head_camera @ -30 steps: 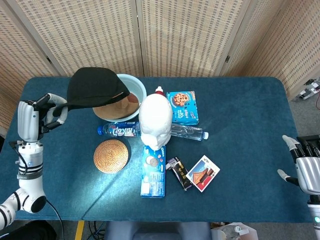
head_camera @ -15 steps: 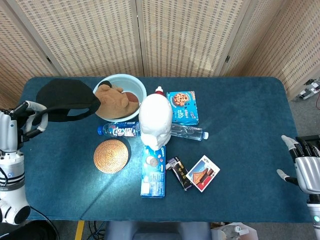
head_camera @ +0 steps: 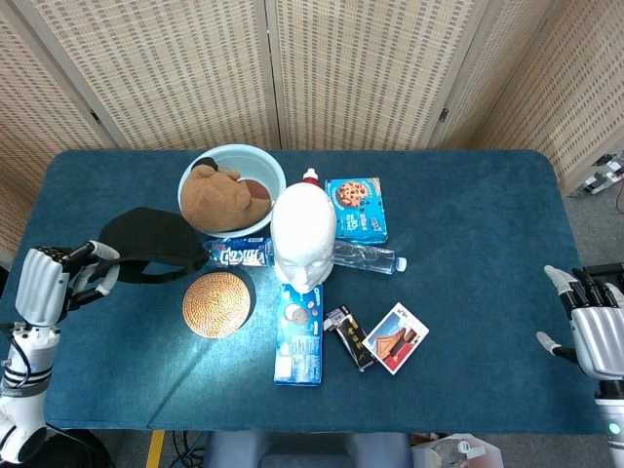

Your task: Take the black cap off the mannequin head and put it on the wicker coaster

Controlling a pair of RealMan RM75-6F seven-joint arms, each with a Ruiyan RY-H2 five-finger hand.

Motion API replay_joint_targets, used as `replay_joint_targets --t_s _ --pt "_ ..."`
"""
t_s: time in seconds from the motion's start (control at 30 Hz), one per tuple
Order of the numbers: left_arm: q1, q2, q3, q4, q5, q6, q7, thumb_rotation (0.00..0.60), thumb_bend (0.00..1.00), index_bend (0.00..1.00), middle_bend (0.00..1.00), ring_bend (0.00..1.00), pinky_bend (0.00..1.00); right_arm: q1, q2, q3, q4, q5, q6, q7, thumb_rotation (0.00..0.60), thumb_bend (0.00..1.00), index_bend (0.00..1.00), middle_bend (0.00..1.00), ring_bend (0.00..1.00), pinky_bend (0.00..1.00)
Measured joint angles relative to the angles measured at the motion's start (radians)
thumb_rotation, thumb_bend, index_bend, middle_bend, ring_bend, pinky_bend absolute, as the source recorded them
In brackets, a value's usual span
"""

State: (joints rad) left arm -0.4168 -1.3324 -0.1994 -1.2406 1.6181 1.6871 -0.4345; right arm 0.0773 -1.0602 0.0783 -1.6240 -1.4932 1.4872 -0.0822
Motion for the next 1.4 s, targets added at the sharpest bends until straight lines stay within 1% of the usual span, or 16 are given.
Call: replay_joint_targets --t_s 0.23,0.37,0.47,0.57,0.63,0.73,1.0,1.13,1.17,1.23,1.3,1.4 --pt "-0.008 -0.069 0.045 0.116 0.041 -0.007 -0.033 0.6 0.39 0.66 1.0 1.0 1.0 -0.004 0.002 -0.001 -0.01 0.002 0.006 -0.01 0.6 0.04 0.12 0.2 0.1 0.18" --pt "-0.016 -0.126 0.071 0.216 0.07 -0.003 -0.051 0.6 0.39 0.65 1.0 1.0 1.0 -0.008 0.004 -0.001 -0.013 0.003 0.011 -0.012 0.6 0.03 0.12 0.2 0.1 0.18" --pt "-0.028 -0.172 0.077 0.297 0.086 0.013 -0.065 0.6 0.39 0.65 1.0 1.0 1.0 -0.009 0.007 -0.001 -0.018 0.004 0.013 -0.018 0.6 0.03 0.12 0.2 0.1 0.18" --pt "-0.049 -0.21 0.077 0.356 0.098 0.032 -0.094 0.6 0.39 0.65 1.0 1.0 1.0 -0.012 0.008 -0.001 -0.022 0.002 0.019 -0.021 0.6 0.03 0.12 0.2 0.1 0.18" --pt "-0.06 -0.221 0.079 0.379 0.105 0.038 -0.099 0.6 0.39 0.65 1.0 1.0 1.0 -0.013 0.008 -0.001 -0.022 0.003 0.021 -0.022 0.6 0.03 0.12 0.2 0.1 0.18" --pt "-0.066 -0.24 0.096 0.413 0.114 0.033 -0.105 0.6 0.39 0.65 1.0 1.0 1.0 -0.014 0.005 -0.002 -0.021 0.005 0.019 -0.021 0.6 0.03 0.12 0.2 0.1 0.18" --pt "-0.061 -0.291 0.163 0.539 0.136 0.004 -0.107 0.6 0.39 0.65 1.0 1.0 1.0 -0.015 0.007 -0.001 -0.018 0.006 0.018 -0.019 0.6 0.03 0.12 0.2 0.1 0.18" --pt "-0.061 -0.3 0.197 0.572 0.142 -0.045 -0.105 0.6 0.39 0.62 1.0 1.0 1.0 -0.014 0.005 -0.001 -0.017 0.008 0.014 -0.019 0.6 0.03 0.12 0.2 0.1 0.18" --pt "-0.061 -0.301 0.205 0.576 0.142 -0.059 -0.104 0.6 0.39 0.6 1.0 1.0 1.0 -0.013 0.004 -0.002 -0.017 0.008 0.013 -0.019 0.6 0.03 0.12 0.2 0.1 0.18" --pt "-0.062 -0.298 0.215 0.576 0.143 -0.08 -0.104 0.6 0.38 0.52 1.0 1.0 1.0 -0.013 0.003 -0.002 -0.017 0.007 0.013 -0.021 0.6 0.04 0.12 0.2 0.1 0.18" --pt "-0.064 -0.286 0.227 0.563 0.14 -0.119 -0.097 0.6 0.38 0.46 1.0 1.0 1.0 -0.013 0.002 -0.001 -0.017 0.007 0.015 -0.021 0.6 0.03 0.12 0.2 0.1 0.18" --pt "-0.068 -0.253 0.241 0.514 0.13 -0.192 -0.064 0.6 0.38 0.44 1.0 1.0 1.0 -0.013 0.001 -0.001 -0.016 0.009 0.013 -0.023 0.6 0.03 0.12 0.2 0.1 0.18"
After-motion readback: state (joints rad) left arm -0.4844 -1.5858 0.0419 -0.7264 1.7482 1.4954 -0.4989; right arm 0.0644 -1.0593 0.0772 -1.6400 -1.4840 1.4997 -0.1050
